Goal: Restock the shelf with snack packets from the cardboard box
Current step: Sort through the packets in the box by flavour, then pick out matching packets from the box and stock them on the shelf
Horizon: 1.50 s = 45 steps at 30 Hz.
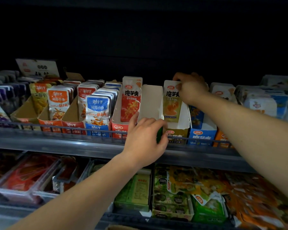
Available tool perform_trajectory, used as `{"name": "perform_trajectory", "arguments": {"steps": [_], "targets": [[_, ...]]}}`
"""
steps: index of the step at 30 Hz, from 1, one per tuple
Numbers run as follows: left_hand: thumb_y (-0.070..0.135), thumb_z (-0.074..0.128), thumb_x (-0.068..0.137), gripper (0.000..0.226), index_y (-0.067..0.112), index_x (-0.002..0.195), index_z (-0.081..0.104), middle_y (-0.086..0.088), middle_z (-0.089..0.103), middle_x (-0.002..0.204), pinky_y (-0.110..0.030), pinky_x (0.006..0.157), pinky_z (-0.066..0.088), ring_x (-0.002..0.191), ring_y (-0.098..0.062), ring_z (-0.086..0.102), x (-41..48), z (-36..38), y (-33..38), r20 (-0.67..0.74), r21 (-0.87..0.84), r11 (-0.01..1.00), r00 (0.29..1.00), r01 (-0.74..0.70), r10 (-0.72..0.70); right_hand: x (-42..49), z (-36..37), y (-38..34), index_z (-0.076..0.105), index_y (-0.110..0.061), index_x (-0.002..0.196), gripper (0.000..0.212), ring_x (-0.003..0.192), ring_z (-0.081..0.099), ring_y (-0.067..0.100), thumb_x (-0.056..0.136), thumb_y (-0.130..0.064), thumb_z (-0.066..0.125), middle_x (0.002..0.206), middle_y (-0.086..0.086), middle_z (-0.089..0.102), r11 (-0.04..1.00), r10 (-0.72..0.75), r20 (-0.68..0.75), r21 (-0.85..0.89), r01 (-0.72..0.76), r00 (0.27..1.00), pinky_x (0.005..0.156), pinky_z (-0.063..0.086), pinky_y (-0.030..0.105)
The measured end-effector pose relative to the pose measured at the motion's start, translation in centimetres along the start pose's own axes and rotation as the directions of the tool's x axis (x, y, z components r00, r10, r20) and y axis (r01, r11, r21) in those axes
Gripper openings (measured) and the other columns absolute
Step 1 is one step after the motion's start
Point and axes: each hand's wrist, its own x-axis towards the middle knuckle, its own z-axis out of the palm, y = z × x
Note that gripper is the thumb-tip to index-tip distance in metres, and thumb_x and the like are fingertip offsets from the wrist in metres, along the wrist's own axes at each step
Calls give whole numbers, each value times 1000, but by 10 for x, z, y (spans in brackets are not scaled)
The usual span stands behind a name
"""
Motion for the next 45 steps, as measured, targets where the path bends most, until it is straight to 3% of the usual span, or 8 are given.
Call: {"name": "perform_trajectory", "arguments": {"steps": [4, 10, 24, 29, 33, 36, 40, 45], "targets": [[38, 56, 97, 18, 33, 112, 65, 14, 69, 107, -41, 122, 8, 113, -11, 58, -1, -1, 0, -4, 2, 1000, 1000, -2, 2, 0, -2, -5, 48, -29, 140, 49, 130, 39, 35, 93, -29, 60, 140, 11, 50, 994, -58, 30, -93, 61, 998, 102, 36, 40], [40, 56, 97, 27, 33, 122, 64, 12, 68, 112, -43, 124, 9, 117, -11, 56, -1, 1, -2, -10, 5, 1000, 1000, -12, 12, -7, -4, -3, 41, -28, 148, 64, 133, 33, 35, 89, -36, 66, 145, 9, 45, 989, -67, 16, -134, 68, 998, 104, 32, 41], [43, 56, 97, 41, 28, 135, 58, 6, 63, 128, -52, 126, 14, 130, -18, 50, -3, -12, 5, -22, 36, 999, 1000, -7, 8, -142, -30, -8, 62, -21, 128, 35, 126, 47, 25, 95, -32, 60, 129, 2, 60, 965, -253, -109, 48, 259, 961, 106, 40, 45], [37, 56, 92, 36, 22, 124, 66, 1, 64, 120, -45, 106, 40, 119, -23, 53, -33, -29, 5, -71, 42, 999, 997, -25, 28, -226, -19, -19, 67, -20, 115, 25, 110, 53, 20, 92, -28, 63, 112, -3, 63, 939, -281, -138, 163, 302, 950, 92, 43, 39], [34, 55, 93, 31, 17, 116, 69, 1, 66, 107, -40, 89, 49, 104, -22, 59, -95, -27, -14, 0, -33, 999, 999, 43, -43, -300, 23, -26, 67, -19, 117, 25, 108, 55, 21, 95, -28, 63, 112, -3, 63, 941, -256, 72, 245, 232, 964, 92, 49, 41], [37, 54, 94, 28, 19, 110, 69, 5, 65, 94, -38, 83, 54, 90, -17, 62, -166, -4, -40, 190, -125, 959, 954, 256, -230, -357, 66, -26, 62, -22, 127, 30, 118, 50, 20, 99, -33, 56, 122, -4, 60, 969, -176, 349, 227, 99, 920, 97, 46, 37], [27, 64, 98, 8, 26, 104, 70, 7, 70, 91, -37, 83, 55, 87, -15, 66, -266, 27, -70, 435, -140, 809, 769, 571, -468, -427, 132, -12, 56, -25, 132, 36, 125, 49, 22, 99, -39, 54, 129, -1, 57, 990, -63, 704, 133, -44, 707, 98, 47, 38], [36, 59, 93, 17, 28, 103, 69, 4, 67, 102, -36, 78, 53, 91, -21, 65, -352, 45, -87, 530, -24, 785, 674, 619, -515, -496, 183, 8, 60, -21, 128, 35, 120, 55, 24, 96, -35, 60, 128, 3, 61, 990, 0, 854, 72, -118, 521, 96, 48, 37]]}}
